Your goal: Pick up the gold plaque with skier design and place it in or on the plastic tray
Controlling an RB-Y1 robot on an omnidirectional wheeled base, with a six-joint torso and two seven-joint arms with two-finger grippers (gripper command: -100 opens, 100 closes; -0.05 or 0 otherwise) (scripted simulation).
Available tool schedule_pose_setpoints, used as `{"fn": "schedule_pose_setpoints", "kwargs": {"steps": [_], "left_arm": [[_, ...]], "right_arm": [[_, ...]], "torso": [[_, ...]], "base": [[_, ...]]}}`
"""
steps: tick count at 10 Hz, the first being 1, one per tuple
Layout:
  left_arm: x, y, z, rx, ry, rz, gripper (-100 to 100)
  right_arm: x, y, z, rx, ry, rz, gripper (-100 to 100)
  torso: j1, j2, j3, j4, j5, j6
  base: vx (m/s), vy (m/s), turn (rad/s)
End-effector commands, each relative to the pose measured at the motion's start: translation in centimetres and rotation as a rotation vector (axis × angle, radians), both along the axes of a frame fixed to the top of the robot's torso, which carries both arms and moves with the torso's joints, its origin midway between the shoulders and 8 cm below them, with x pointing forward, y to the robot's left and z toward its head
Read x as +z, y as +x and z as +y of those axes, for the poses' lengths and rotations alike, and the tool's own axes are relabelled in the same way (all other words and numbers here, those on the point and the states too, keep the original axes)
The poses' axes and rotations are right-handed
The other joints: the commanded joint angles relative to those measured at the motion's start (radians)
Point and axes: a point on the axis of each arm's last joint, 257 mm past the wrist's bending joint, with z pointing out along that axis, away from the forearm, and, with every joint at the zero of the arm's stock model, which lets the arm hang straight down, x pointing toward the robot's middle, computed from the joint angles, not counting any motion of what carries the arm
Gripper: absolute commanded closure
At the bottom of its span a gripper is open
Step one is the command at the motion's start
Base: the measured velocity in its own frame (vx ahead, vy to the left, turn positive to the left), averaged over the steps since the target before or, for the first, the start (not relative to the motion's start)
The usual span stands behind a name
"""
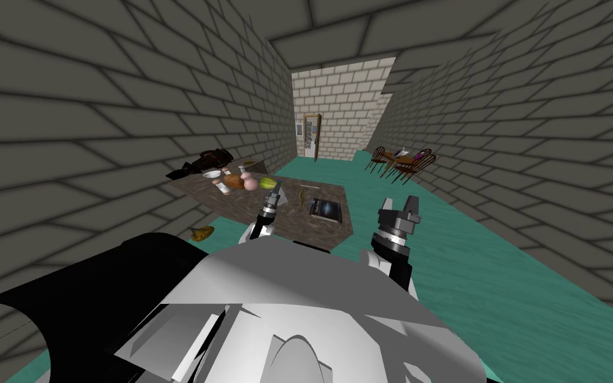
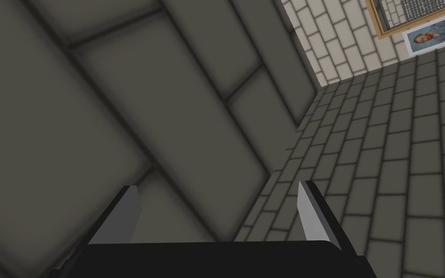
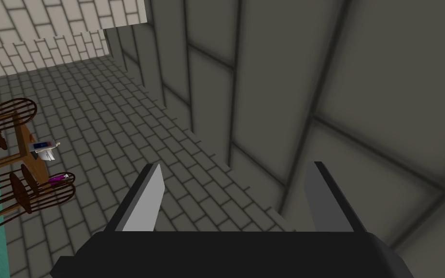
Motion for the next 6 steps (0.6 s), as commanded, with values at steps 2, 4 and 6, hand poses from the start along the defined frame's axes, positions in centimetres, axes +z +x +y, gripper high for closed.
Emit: {"fn": "schedule_pose_setpoints", "kwargs": {"steps": [2, 4, 6], "left_arm": [[-2.4, 1.1, 0.4, 0.044, 0.100, 0.050, -100], [-4.2, 1.9, 0.9, 0.077, 0.178, 0.089, -100], [-6.1, 2.7, 1.4, 0.109, 0.257, 0.130, -100]], "right_arm": [[0.0, 0.0, 0.0, 0.000, 0.000, 0.000, 0], [0.0, 0.0, 0.0, 0.000, 0.000, 0.000, 0], [0.0, 0.0, 0.0, 0.000, 0.000, 0.000, 0]], "torso": [[0.000, 0.000, 0.000, 0.000, 0.000, 0.000], [0.001, 0.000, 0.000, 0.000, 0.000, 0.000], [0.000, 0.001, 0.000, 0.000, 0.000, 0.000]], "base": [[-0.002, -0.094, 0.009], [-0.003, -0.091, 0.010], [-0.018, -0.106, 0.011]]}}
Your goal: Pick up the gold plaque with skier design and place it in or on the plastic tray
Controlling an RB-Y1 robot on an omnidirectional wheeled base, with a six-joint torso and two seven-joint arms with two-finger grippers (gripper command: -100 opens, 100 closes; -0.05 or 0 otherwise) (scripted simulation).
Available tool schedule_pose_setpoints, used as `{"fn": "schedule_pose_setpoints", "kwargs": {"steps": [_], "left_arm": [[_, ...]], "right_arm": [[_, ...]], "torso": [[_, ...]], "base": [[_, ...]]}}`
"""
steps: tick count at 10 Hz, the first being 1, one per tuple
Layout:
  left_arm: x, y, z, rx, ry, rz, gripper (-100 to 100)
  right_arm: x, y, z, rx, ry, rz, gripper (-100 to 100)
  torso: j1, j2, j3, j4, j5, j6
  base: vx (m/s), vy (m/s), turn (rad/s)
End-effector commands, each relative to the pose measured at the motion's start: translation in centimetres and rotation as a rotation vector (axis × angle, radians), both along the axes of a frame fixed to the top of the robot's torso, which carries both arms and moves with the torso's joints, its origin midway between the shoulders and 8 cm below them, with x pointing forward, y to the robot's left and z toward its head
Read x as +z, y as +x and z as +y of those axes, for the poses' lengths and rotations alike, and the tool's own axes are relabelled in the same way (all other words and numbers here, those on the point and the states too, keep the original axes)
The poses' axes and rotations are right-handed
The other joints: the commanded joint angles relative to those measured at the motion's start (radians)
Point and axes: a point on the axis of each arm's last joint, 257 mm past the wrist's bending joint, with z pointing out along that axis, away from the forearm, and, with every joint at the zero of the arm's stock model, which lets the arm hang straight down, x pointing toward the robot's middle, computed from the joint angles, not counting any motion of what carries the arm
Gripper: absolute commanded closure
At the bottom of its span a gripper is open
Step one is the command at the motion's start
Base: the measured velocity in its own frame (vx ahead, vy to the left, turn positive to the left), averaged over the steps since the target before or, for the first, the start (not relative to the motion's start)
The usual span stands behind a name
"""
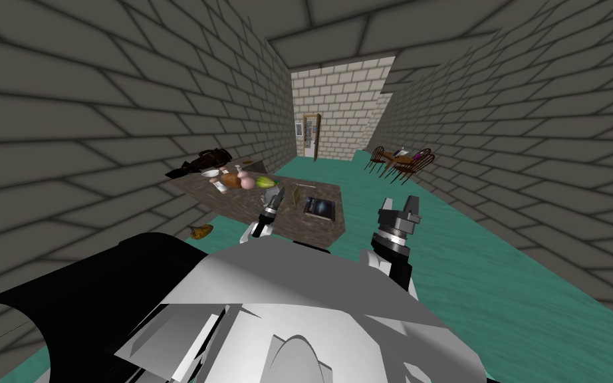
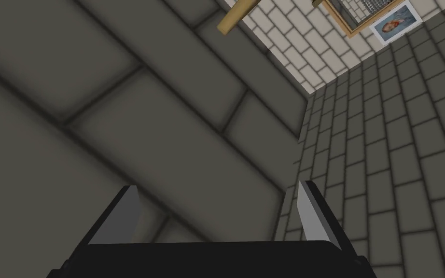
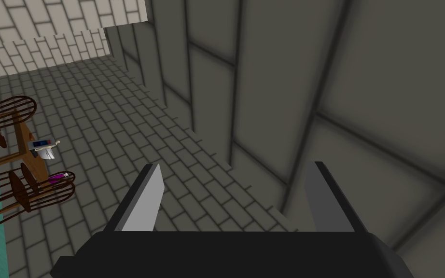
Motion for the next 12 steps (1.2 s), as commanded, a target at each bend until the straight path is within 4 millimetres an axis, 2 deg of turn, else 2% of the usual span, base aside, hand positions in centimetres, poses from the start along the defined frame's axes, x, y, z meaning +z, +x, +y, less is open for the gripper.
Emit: {"fn": "schedule_pose_setpoints", "kwargs": {"steps": [1, 7, 8, 10, 11, 12], "left_arm": [[-1.8, 0.7, 0.5, 0.028, 0.068, 0.034, -100], [-7.9, 2.7, 3.0, 0.115, 0.326, 0.164, -100], [-8.0, 2.7, 3.0, 0.115, 0.325, 0.165, -100], [-9.9, 3.1, 4.1, 0.139, 0.413, 0.208, -100], [-9.9, 3.1, 4.1, 0.139, 0.413, 0.208, -100], [-10.8, 3.3, 4.7, 0.150, 0.456, 0.228, -100]], "right_arm": [[0.0, 0.0, 0.0, 0.000, 0.000, 0.000, 0], [0.0, 0.0, 0.0, 0.000, 0.000, 0.000, 0], [0.0, 0.0, 0.0, 0.000, 0.000, 0.000, 0], [0.0, 0.0, 0.0, 0.000, 0.000, 0.000, 0], [0.0, 0.0, 0.0, 0.000, 0.000, 0.000, 0], [0.0, 0.0, 0.0, 0.000, 0.000, 0.000, 0]], "torso": [[0.000, 0.000, 0.000, 0.000, 0.000, 0.000], [0.000, -0.001, 0.000, 0.000, 0.000, 0.000], [-0.001, -0.001, 0.000, 0.000, 0.000, 0.000], [0.003, -0.001, -0.001, 0.000, 0.001, 0.000], [0.003, -0.001, -0.001, 0.000, 0.001, 0.000], [0.003, -0.001, -0.001, 0.000, 0.001, 0.000]], "base": [[0.004, -0.096, 0.010], [-0.003, -0.104, 0.010], [0.003, -0.074, 0.010], [-0.003, -0.060, 0.002], [0.004, -0.058, 0.008], [0.006, -0.050, 0.006]]}}
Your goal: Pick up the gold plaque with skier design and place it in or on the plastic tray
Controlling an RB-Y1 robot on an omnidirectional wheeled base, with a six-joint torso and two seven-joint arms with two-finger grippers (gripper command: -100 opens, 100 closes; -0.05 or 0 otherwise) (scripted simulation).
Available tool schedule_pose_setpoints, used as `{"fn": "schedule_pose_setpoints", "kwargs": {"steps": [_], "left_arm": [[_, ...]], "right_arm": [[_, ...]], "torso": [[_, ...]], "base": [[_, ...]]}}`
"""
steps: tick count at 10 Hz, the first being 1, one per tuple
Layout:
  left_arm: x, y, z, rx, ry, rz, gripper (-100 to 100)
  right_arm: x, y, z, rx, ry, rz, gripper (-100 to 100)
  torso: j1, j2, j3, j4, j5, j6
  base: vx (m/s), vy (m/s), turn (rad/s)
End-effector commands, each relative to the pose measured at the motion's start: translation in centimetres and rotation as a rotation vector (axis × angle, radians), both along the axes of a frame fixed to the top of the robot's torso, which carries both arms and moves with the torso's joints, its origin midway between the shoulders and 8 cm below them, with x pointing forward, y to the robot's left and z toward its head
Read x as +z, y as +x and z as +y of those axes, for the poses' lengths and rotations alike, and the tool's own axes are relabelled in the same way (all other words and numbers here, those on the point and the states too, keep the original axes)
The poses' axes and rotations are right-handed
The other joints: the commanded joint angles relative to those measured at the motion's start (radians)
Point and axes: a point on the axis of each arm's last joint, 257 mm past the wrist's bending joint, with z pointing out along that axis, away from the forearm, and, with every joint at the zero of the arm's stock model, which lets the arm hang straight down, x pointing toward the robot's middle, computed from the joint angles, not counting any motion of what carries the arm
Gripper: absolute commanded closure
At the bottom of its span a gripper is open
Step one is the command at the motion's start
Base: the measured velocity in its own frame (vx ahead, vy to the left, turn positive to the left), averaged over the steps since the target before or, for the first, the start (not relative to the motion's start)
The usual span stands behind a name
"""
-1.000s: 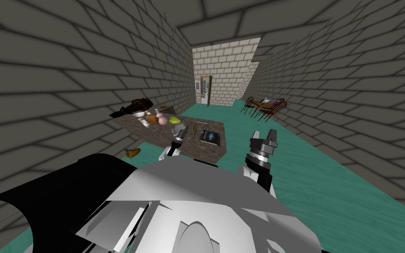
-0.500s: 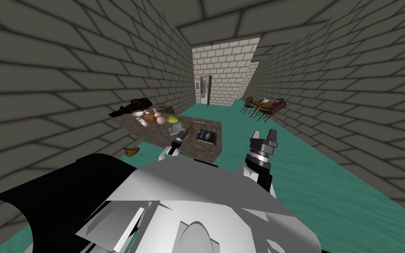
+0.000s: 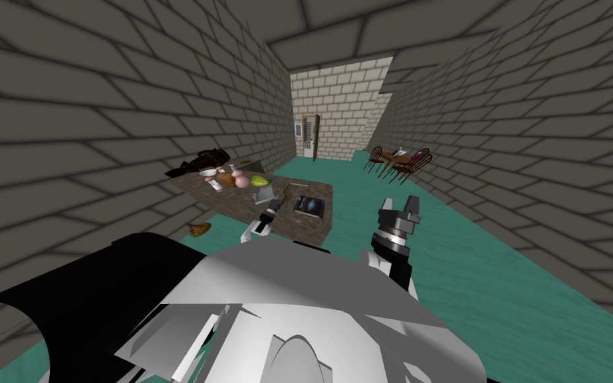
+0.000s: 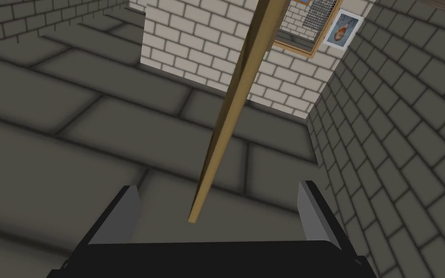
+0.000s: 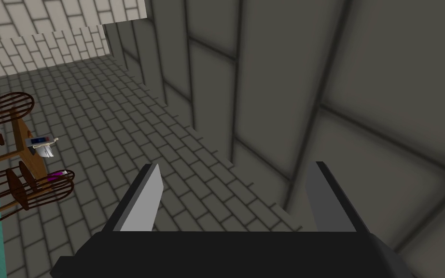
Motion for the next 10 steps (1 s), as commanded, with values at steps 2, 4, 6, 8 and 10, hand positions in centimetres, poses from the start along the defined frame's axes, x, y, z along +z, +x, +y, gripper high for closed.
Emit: {"fn": "schedule_pose_setpoints", "kwargs": {"steps": [2, 4, 6, 8, 10], "left_arm": [[-2.1, 0.3, 1.5, 0.023, 0.106, 0.050, -100], [-3.4, 0.5, 2.7, 0.037, 0.183, 0.084, -100], [-4.8, 0.7, 4.4, 0.052, 0.279, 0.124, -100], [-5.5, 0.8, 5.7, 0.059, 0.345, 0.147, -100], [-5.3, 0.8, 5.4, 0.057, 0.325, 0.141, 0]], "right_arm": [[0.0, 0.0, 0.0, 0.000, 0.000, 0.000, 0], [0.0, 0.0, 0.0, 0.000, 0.000, 0.000, 0], [0.0, 0.0, 0.0, 0.000, 0.000, 0.000, 0], [0.0, 0.0, 0.0, 0.000, 0.000, 0.000, 0], [0.0, 0.0, 0.0, 0.000, 0.000, 0.000, 0]], "torso": [[-0.001, 0.000, 0.000, 0.000, 0.000, 0.000], [-0.003, 0.001, 0.000, 0.000, -0.001, 0.000], [-0.003, 0.001, 0.000, 0.000, -0.001, 0.000], [-0.001, 0.001, 0.000, 0.000, 0.000, 0.000], [0.001, 0.001, 0.000, 0.000, 0.000, 0.000]], "base": [[0.000, -0.069, 0.008], [-0.001, -0.101, 0.007], [-0.005, -0.092, 0.011], [-0.003, -0.062, 0.005], [-0.001, -0.013, 0.002]]}}
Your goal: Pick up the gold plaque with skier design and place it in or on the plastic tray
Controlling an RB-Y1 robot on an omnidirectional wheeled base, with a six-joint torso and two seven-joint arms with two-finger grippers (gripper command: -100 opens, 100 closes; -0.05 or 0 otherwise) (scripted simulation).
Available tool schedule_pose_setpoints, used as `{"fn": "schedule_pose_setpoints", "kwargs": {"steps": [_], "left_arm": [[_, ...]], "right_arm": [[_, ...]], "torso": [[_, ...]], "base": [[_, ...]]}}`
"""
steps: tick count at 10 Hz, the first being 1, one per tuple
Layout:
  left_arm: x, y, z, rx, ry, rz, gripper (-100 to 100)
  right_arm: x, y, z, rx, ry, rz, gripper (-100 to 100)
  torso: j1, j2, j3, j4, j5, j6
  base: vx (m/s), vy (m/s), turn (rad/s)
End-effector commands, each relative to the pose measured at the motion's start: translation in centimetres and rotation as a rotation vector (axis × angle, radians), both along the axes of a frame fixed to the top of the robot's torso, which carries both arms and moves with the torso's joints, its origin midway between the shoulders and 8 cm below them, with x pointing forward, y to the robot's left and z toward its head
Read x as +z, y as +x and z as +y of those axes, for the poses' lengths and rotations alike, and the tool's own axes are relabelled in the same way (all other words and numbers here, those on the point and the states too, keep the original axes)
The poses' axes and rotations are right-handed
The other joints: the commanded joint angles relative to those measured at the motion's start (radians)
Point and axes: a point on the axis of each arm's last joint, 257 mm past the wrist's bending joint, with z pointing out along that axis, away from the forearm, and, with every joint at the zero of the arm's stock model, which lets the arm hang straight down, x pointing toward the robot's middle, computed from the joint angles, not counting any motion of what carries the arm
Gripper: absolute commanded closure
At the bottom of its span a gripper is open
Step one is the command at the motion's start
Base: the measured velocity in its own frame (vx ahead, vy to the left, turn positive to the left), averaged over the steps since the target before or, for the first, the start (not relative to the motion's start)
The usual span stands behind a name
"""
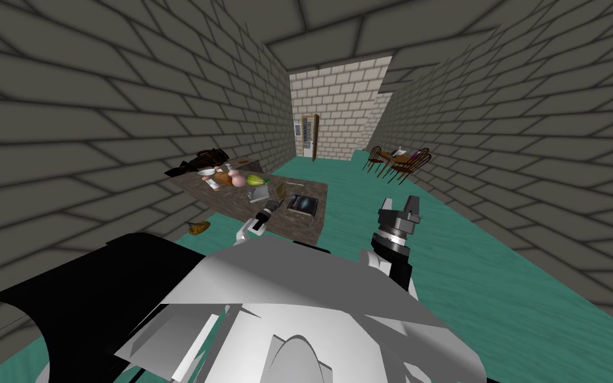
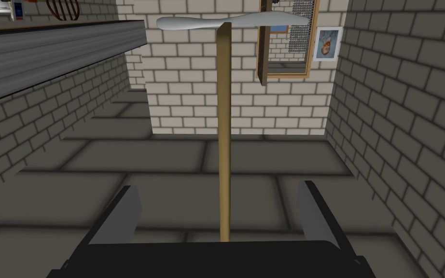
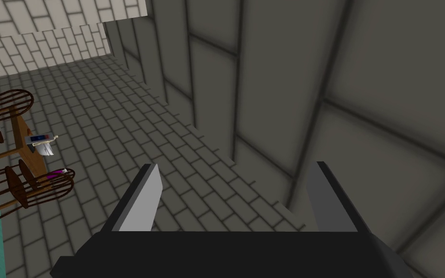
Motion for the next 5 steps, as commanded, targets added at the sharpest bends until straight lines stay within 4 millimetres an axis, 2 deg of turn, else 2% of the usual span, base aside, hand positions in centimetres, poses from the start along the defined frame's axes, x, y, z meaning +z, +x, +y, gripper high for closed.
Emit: {"fn": "schedule_pose_setpoints", "kwargs": {"steps": [1, 3, 4, 5], "left_arm": [[0.6, 1.4, 0.1, -0.015, 0.003, -0.020, -100], [-0.7, 1.4, 0.6, -0.004, -0.002, 0.005, -100], [0.3, 2.7, 0.7, -0.019, 0.003, -0.020, -100], [-0.3, 3.0, 0.9, -0.013, -0.001, -0.008, -100]], "right_arm": [[0.0, 0.0, 0.0, 0.000, 0.000, 0.000, 0], [0.0, 0.0, 0.0, 0.000, 0.000, 0.000, 0], [0.0, 0.0, 0.0, 0.000, 0.000, 0.000, 0], [0.0, 0.0, 0.0, 0.000, 0.000, 0.000, 0]], "torso": [[0.000, 0.000, 0.000, 0.000, 0.000, 0.000], [-0.001, 0.003, 0.002, 0.001, 0.000, 0.000], [0.000, 0.002, 0.001, 0.000, 0.000, 0.000], [0.001, 0.003, 0.002, 0.001, 0.000, 0.000]], "base": [[-0.047, -0.027, -0.055], [-0.041, -0.014, -0.012], [-0.056, -0.003, -0.033], [-0.052, -0.016, -0.042]]}}
